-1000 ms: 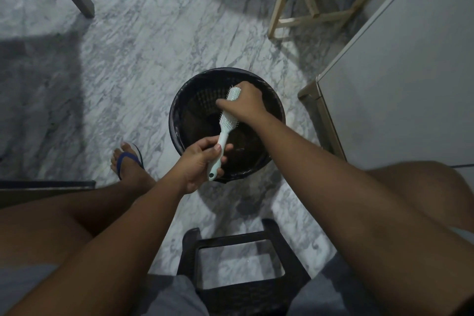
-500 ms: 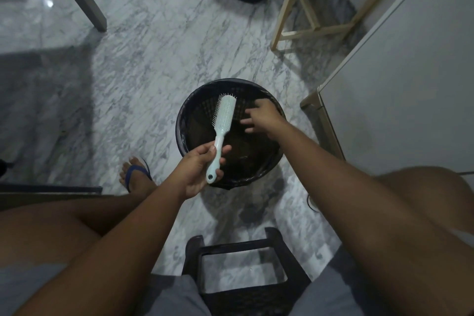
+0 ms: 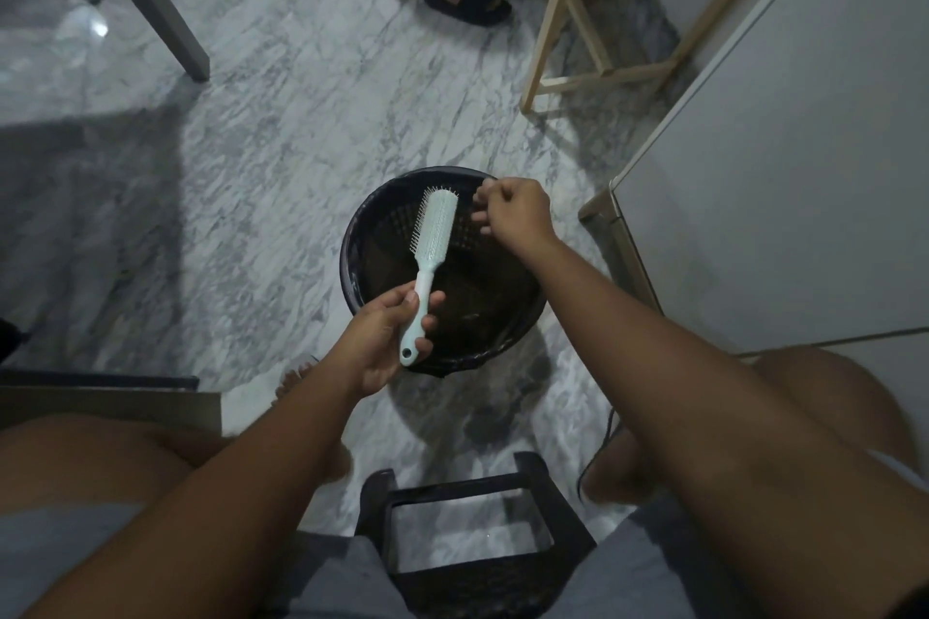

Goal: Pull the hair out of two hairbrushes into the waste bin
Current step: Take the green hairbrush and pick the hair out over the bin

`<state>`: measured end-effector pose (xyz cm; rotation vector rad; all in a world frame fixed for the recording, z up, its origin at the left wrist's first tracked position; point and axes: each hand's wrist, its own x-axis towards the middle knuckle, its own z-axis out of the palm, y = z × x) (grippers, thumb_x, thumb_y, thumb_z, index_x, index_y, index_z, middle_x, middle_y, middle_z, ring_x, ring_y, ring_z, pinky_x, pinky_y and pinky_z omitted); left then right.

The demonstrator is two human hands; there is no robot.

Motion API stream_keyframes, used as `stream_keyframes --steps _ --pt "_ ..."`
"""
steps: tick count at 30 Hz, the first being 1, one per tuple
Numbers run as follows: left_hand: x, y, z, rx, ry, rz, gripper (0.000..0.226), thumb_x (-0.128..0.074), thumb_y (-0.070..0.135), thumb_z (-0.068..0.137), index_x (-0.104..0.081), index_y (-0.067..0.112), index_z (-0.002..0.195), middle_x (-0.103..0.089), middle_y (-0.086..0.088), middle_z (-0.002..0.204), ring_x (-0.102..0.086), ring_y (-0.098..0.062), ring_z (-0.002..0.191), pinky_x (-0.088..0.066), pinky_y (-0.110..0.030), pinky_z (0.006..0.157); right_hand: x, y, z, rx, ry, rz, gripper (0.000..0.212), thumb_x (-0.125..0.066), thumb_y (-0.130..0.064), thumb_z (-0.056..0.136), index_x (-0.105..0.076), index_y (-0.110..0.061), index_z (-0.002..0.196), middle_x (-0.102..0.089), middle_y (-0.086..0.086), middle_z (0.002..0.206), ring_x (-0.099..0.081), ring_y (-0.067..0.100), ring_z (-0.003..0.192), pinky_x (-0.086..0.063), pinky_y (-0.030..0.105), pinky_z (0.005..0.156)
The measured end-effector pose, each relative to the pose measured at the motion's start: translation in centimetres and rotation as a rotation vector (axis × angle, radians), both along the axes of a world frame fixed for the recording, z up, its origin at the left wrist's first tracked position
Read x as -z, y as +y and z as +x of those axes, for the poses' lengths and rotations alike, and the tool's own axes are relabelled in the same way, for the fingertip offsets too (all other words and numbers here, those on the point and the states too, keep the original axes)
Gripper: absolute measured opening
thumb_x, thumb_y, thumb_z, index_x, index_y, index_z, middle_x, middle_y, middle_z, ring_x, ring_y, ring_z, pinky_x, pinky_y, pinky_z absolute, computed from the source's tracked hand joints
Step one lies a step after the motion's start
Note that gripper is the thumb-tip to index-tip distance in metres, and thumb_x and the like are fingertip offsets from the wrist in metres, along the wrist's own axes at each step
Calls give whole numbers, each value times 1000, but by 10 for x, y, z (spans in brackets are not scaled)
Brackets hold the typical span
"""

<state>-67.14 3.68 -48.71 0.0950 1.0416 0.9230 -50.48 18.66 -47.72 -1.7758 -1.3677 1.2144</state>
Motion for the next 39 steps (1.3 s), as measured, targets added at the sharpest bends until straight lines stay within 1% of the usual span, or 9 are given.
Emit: stream_keyframes --steps 2,5,8,11,15,20,27,32,39 --pt "-6 4 3 -13 40 -18 30 -44 13 103 -54 8 131 -70 -6 112 -58 -14 77 -49 -26 52 2 -3 2 -92 -151 48 33 -46 -28 102 -70 -7 99 -73 11 96 -72 26 89 -58 43 87" --pt "-12 12 11 43 157 -50 26 -42 18 105 -59 12 123 -71 0 118 -61 -15 94 -54 -35 67 7 -20 3 -335 -371 62 46 -47 -31 102 -51 -5 139 -58 18 136 -52 33 128 -39 36 109" --pt "-13 13 19 79 236 -95 26 -41 16 104 -55 11 126 -70 -1 117 -59 -16 95 -52 -38 72 25 -36 1 -493 -507 28 65 -49 -36 100 -28 -6 152 -45 23 147 -42 38 137 -35 43 113" --pt "-13 12 24 79 289 -175 23 -43 12 103 -55 8 122 -64 -7 107 -58 -19 89 -53 -39 68 37 -50 0 -609 -650 -38 72 -46 -39 100 -11 -12 157 -19 24 160 -18 41 148 -25 53 118" --pt "-12 10 33 137 362 -266 24 -44 13 102 -59 8 121 -61 -14 96 -58 -26 81 -47 -36 62 47 -64 1 -747 -786 -29 76 -43 -40 101 -1 -13 158 -4 23 163 0 44 150 -12 57 121" --pt "-1 13 38 136 391 -281 31 -44 11 102 -57 1 128 -62 -16 95 -59 -27 82 -48 -36 68 50 -68 5 -764 -791 -40 76 -42 -41 101 -2 -12 158 -4 24 163 0 44 150 -11 56 121" --pt "-4 26 47 151 413 -281 27 -42 10 103 -56 0 124 -60 -14 90 -57 -24 77 -44 -33 60 51 -64 12 -729 -784 -52 75 -44 -40 101 -5 -11 158 -5 24 163 -1 45 150 -10 55 122" --pt "-5 37 50 126 412 -290 26 -43 8 102 -58 -2 120 -61 -14 89 -57 -24 77 -45 -34 62 47 -59 12 -711 -774 -72 75 -44 -40 100 -6 -11 157 -5 25 162 0 45 150 -10 55 122" --pt "-70 49 47 187 470 -289 27 -48 12 100 -60 1 121 -61 -15 88 -58 -26 79 -47 -34 68 -26 -53 16 -657 -755 -49 75 -44 -42 100 -7 -12 158 -7 25 162 -2 45 150 -11 55 122"
